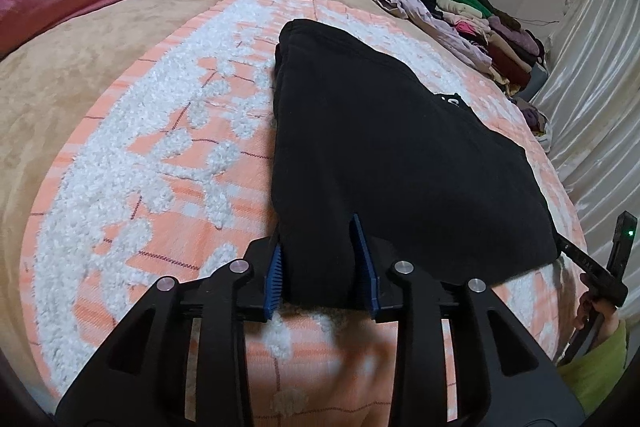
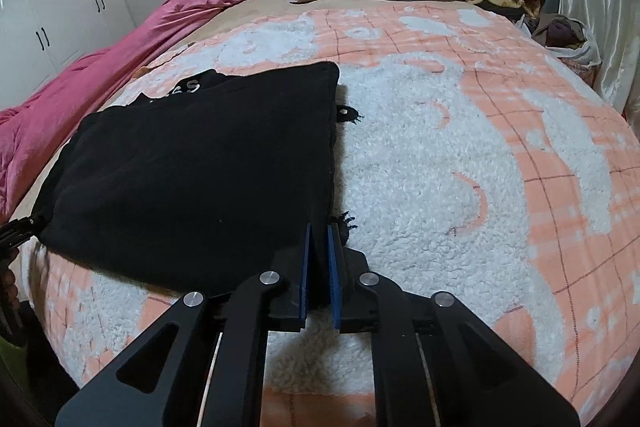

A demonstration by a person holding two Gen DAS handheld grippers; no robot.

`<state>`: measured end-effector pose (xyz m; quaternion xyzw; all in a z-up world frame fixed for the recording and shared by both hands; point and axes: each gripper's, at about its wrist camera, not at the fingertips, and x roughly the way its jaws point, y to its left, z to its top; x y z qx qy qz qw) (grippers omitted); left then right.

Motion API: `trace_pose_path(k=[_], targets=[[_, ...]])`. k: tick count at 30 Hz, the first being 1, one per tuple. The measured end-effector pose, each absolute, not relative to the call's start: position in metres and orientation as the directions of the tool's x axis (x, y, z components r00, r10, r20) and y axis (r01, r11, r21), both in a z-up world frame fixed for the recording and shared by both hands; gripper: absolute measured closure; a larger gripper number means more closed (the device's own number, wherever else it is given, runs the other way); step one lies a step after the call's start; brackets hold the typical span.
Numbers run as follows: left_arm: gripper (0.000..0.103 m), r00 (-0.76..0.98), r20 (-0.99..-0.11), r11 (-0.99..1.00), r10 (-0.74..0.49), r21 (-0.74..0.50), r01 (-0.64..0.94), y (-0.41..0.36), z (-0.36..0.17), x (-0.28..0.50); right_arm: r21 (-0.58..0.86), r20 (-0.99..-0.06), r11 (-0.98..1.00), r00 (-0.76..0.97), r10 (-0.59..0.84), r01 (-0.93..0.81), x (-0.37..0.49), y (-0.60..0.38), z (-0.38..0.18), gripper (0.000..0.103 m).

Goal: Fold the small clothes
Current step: 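Grasp the shirt edge with the right tool while the left tool grasps it too, then open both tools and release the folded black sweatshirt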

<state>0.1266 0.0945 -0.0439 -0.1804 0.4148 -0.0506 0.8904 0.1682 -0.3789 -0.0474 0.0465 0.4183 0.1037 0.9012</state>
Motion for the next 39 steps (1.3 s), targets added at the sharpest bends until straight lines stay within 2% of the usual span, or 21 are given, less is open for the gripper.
trace_pose_path(k=[3, 5, 13, 15, 17, 22, 24, 25, 26, 33, 35, 38, 39], targets=[[0.078, 0.651, -0.721, 0.932, -0.236, -0.358, -0.060, 0.094, -0.042, 0.125, 0.161, -0.741, 0.977, 0.636, 0.215, -0.142, 0.166, -0.379, -0.043, 0.085], [0.078, 0.651, -0.723, 0.933, -0.232, -0.354, -0.059, 0.093, -0.041, 0.124, 0.163, -0.741, 0.977, 0.638, 0.211, -0.134, 0.164, -0.381, -0.041, 0.073], [0.077, 0.649, -0.726, 0.937, -0.227, -0.345, -0.059, 0.092, -0.038, 0.118, 0.158, -0.729, 0.978, 0.652, 0.210, -0.138, 0.157, -0.377, -0.032, 0.054], [0.075, 0.651, -0.725, 0.938, -0.225, -0.343, -0.058, 0.091, -0.035, 0.116, 0.159, -0.723, 0.977, 0.657, 0.215, -0.144, 0.156, -0.375, -0.028, 0.053], [0.075, 0.652, -0.725, 0.938, -0.224, -0.341, -0.057, 0.091, -0.034, 0.114, 0.160, -0.718, 0.975, 0.660, 0.223, -0.156, 0.154, -0.371, -0.024, 0.045], [0.073, 0.659, -0.719, 0.940, -0.221, -0.337, -0.053, 0.091, -0.028, 0.110, 0.157, -0.701, 0.971, 0.671, 0.240, -0.183, 0.150, -0.362, -0.014, 0.035], [0.071, 0.663, -0.716, 0.941, -0.217, -0.335, -0.054, 0.091, -0.025, 0.108, 0.156, -0.695, 0.968, 0.674, 0.248, -0.195, 0.148, -0.358, -0.010, 0.034], [0.070, 0.664, -0.715, 0.941, -0.217, -0.335, -0.054, 0.091, -0.024, 0.109, 0.155, -0.694, 0.968, 0.675, 0.250, -0.199, 0.148, -0.356, -0.008, 0.027], [0.070, 0.666, -0.714, 0.941, -0.216, -0.334, -0.054, 0.092, -0.023, 0.109, 0.153, -0.692, 0.967, 0.676, 0.252, -0.204, 0.147, -0.354, -0.006, 0.024], [0.055, 0.686, -0.698, 0.941, -0.203, -0.334, -0.061, 0.098, -0.013, 0.103, 0.141, -0.668, 0.957, 0.689, 0.282, -0.254, 0.138, -0.336, 0.007, 0.022], [0.050, 0.696, -0.691, 0.940, -0.196, -0.334, -0.067, 0.101, -0.009, 0.102, 0.141, -0.659, 0.951, 0.690, 0.298, -0.276, 0.136, -0.328, 0.011, 0.015], [0.048, 0.708, -0.684, 0.942, -0.175, -0.326, -0.082, 0.107, -0.004, 0.100, 0.133, -0.643, 0.938, 0.693, 0.327, -0.320, 0.132, -0.310, 0.018, 0.013], [0.038, 0.710, -0.684, 0.943, -0.168, -0.322, -0.087, 0.108, -0.003, 0.100, 0.126, -0.638, 0.932, 0.691, 0.340, -0.341, 0.130, -0.302, 0.020, 0.013]])
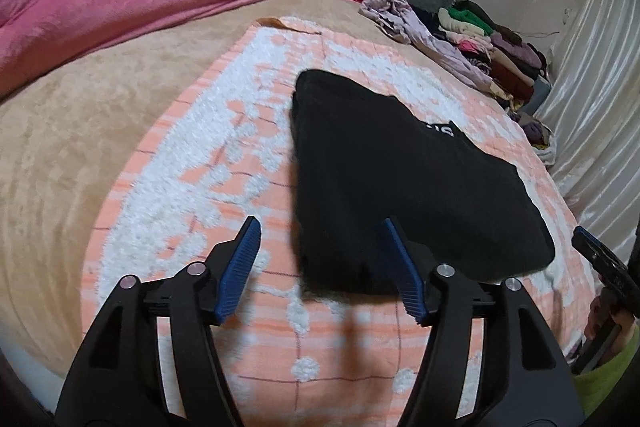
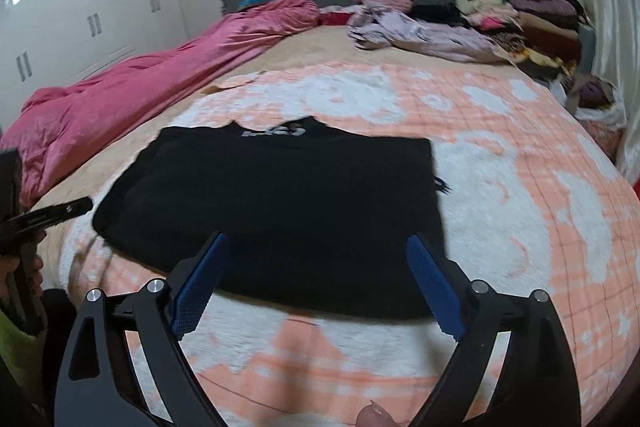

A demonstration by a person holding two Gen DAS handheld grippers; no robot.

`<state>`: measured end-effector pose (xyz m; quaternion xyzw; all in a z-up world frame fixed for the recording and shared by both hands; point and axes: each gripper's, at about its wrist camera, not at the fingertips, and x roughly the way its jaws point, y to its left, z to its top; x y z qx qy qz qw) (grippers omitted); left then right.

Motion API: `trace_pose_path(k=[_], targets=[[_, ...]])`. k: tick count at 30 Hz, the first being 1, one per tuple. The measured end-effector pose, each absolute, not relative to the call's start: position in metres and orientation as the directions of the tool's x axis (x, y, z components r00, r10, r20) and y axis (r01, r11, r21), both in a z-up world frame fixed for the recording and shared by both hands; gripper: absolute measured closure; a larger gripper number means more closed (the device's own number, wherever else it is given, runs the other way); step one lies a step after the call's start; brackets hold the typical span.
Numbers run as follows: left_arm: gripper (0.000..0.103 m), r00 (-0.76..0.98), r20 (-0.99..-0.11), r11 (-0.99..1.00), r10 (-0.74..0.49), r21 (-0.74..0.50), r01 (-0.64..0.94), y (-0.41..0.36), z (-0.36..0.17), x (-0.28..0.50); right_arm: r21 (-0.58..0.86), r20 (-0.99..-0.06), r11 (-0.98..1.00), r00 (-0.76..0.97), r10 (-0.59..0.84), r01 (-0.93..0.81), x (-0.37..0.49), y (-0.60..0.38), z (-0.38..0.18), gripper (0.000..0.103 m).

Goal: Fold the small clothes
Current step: 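Open both tools and release the folded black sweatshirt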

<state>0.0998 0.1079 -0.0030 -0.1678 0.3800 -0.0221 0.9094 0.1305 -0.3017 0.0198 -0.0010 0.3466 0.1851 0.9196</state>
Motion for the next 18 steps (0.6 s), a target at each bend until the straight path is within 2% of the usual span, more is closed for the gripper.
trace_pose_path(k=[1, 4, 5, 10, 18], targets=[[0.028, 0.713, -0.683, 0.943, -0.159, -0.319, -0.094, 0.110, -0.002, 0.100, 0.123, -0.636, 0.926, 0.688, 0.350, -0.358, 0.129, -0.295, 0.021, 0.013], [0.026, 0.723, -0.677, 0.943, -0.135, -0.312, -0.116, 0.116, 0.002, 0.098, 0.115, -0.633, 0.903, 0.670, 0.388, -0.414, 0.128, -0.271, 0.023, 0.013], [0.024, 0.726, -0.676, 0.944, -0.123, -0.304, -0.124, 0.118, 0.003, 0.098, 0.109, -0.633, 0.895, 0.664, 0.398, -0.432, 0.127, -0.262, 0.023, 0.010], [0.013, 0.730, -0.678, 0.948, -0.089, -0.283, -0.147, 0.126, 0.005, 0.097, 0.078, -0.630, 0.852, 0.637, 0.445, -0.518, 0.125, -0.218, 0.020, 0.009], [0.010, 0.717, -0.695, 0.944, -0.050, -0.267, -0.193, 0.141, -0.001, 0.105, 0.048, -0.639, 0.781, 0.582, 0.503, -0.623, 0.126, -0.160, 0.012, 0.008]])
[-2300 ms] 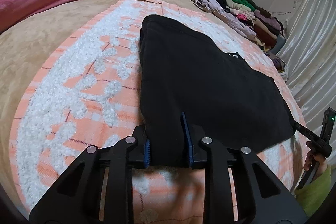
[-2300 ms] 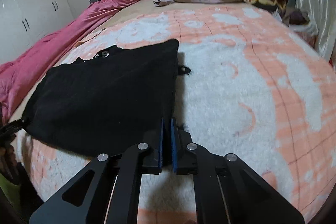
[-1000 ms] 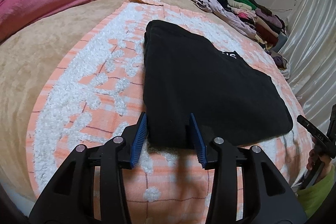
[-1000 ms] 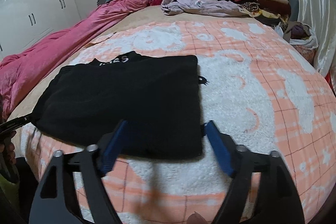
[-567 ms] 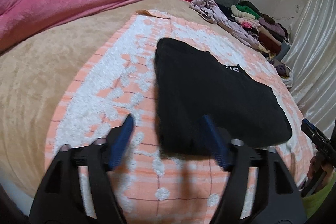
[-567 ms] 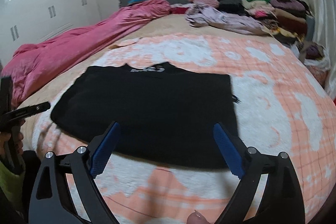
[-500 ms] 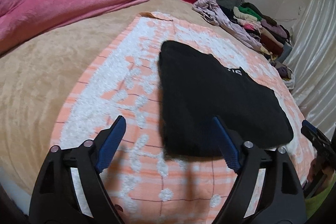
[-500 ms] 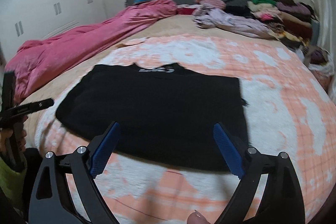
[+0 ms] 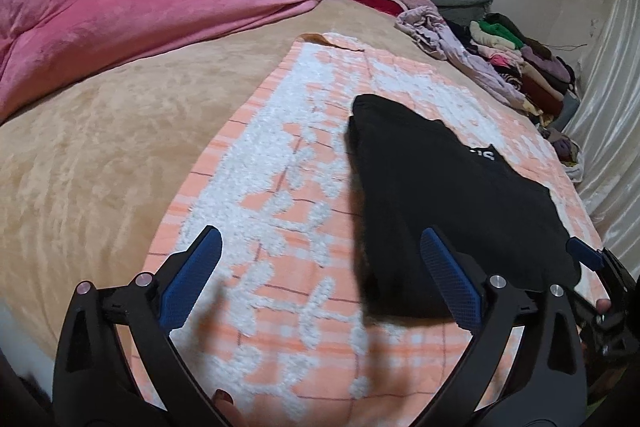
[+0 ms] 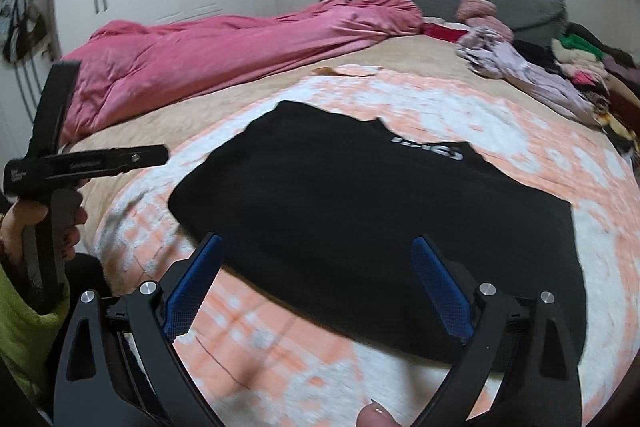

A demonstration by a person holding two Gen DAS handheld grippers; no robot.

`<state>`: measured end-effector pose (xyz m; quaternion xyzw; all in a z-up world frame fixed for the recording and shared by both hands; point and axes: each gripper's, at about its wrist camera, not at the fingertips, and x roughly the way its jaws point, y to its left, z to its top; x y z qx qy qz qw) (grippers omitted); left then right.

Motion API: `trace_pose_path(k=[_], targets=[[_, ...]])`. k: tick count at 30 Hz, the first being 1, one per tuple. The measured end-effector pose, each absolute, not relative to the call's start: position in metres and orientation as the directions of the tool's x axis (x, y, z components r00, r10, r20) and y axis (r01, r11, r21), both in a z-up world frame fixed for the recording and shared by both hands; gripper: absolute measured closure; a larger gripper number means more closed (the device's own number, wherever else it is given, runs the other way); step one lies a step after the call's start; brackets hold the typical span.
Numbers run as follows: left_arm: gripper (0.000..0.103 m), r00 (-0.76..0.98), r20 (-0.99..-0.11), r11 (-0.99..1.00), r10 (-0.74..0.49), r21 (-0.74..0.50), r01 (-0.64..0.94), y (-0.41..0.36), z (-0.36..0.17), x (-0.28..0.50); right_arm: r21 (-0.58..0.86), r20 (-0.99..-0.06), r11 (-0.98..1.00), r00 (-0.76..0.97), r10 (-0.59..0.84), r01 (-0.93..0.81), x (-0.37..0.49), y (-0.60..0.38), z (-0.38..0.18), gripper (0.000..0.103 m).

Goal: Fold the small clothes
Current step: 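Open both tools and release the folded black sweatshirt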

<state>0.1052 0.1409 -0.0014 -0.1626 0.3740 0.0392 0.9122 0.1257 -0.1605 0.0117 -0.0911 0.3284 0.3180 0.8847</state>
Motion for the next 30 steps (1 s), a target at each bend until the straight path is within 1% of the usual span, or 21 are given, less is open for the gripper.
trace_pose_path(k=[9, 16, 26, 30], targets=[[0.010, 0.688, -0.725, 0.939, -0.021, -0.250, -0.236, 0.156, -0.010, 0.126, 0.005, -0.664, 0.714, 0.532, 0.526, -0.701, 0.129, -0.117, -0.010, 0.008], [0.010, 0.671, -0.742, 0.943, -0.003, -0.226, -0.246, 0.162, -0.010, 0.149, -0.077, -0.681, 0.664, 0.526, 0.510, -0.744, 0.124, -0.090, -0.029, 0.008], [0.010, 0.648, -0.761, 0.964, -0.007, -0.178, -0.198, 0.149, -0.004, 0.190, -0.268, -0.685, 0.631, 0.605, 0.406, -0.728, 0.120, -0.067, -0.056, 0.008], [0.010, 0.628, -0.778, 0.970, -0.025, -0.172, -0.173, 0.139, -0.008, 0.210, -0.294, -0.682, 0.622, 0.615, 0.396, -0.726, 0.125, -0.061, -0.062, 0.008]])
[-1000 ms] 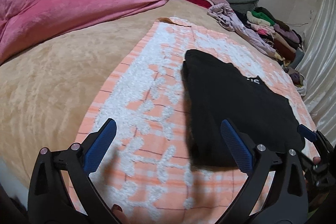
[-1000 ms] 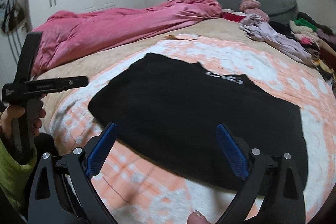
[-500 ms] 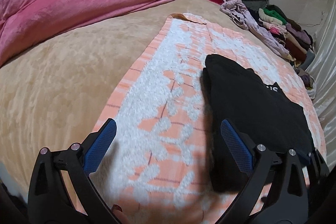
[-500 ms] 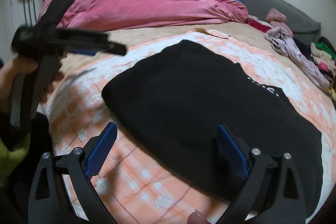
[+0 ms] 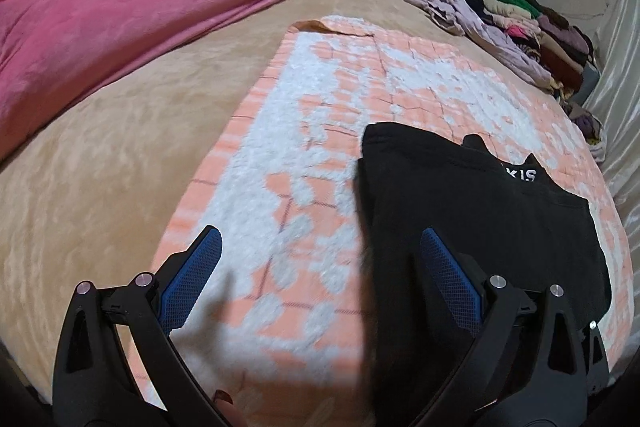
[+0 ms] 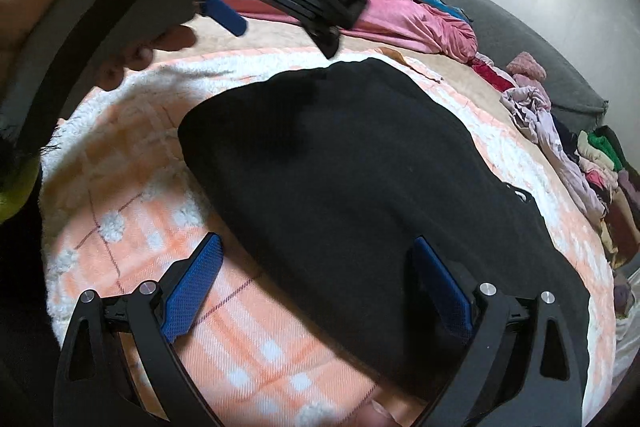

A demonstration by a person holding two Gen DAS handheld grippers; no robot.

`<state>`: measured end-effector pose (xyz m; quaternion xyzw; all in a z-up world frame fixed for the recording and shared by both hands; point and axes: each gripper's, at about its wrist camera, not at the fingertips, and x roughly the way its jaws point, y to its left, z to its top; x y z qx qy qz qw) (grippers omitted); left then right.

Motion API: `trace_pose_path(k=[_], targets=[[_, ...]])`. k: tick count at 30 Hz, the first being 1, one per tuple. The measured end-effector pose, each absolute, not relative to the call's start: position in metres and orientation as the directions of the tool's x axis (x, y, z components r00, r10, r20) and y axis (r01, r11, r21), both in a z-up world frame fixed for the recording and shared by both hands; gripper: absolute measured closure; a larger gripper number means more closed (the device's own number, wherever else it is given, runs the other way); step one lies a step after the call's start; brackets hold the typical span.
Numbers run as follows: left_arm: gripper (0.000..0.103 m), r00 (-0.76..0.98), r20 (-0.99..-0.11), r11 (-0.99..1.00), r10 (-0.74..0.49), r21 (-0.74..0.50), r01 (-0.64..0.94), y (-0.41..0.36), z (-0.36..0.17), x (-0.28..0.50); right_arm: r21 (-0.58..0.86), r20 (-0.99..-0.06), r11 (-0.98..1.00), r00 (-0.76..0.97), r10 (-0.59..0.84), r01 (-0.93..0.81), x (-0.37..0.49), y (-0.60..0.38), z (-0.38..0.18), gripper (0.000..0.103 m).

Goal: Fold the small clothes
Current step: 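Open both tools and release the folded black sweatshirt, then pinch the sweatshirt's side edge with the right tool and lift it up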

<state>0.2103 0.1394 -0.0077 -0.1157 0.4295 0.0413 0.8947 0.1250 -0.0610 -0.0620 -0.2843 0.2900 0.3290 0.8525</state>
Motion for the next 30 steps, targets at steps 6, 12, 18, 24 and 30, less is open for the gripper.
trace_pose_path(k=[6, 12, 18, 24, 30], targets=[[0.010, 0.592, -0.804, 0.972, -0.049, -0.176, -0.157, 0.130, -0.017, 0.235, -0.311, -0.654, 0.632, 0.643, 0.399, -0.709, 0.139, -0.056, -0.064, 0.019], [0.010, 0.561, -0.821, 0.964, -0.108, -0.225, -0.142, 0.123, -0.026, 0.256, -0.292, -0.631, 0.626, 0.638, 0.442, -0.723, 0.143, -0.058, -0.061, 0.077], [0.040, 0.531, -0.827, 0.954, -0.184, -0.281, -0.107, 0.111, -0.034, 0.267, -0.223, -0.605, 0.649, 0.625, 0.493, -0.727, 0.145, -0.070, -0.051, 0.085], [0.083, 0.522, -0.823, 0.950, -0.223, -0.303, -0.072, 0.095, -0.031, 0.268, -0.156, -0.587, 0.673, 0.616, 0.526, -0.723, 0.147, -0.081, -0.042, 0.087], [0.091, 0.555, -0.816, 0.974, -0.159, -0.220, -0.044, 0.075, -0.007, 0.263, -0.098, -0.541, 0.707, 0.634, 0.553, -0.700, 0.136, -0.097, -0.030, 0.088]])
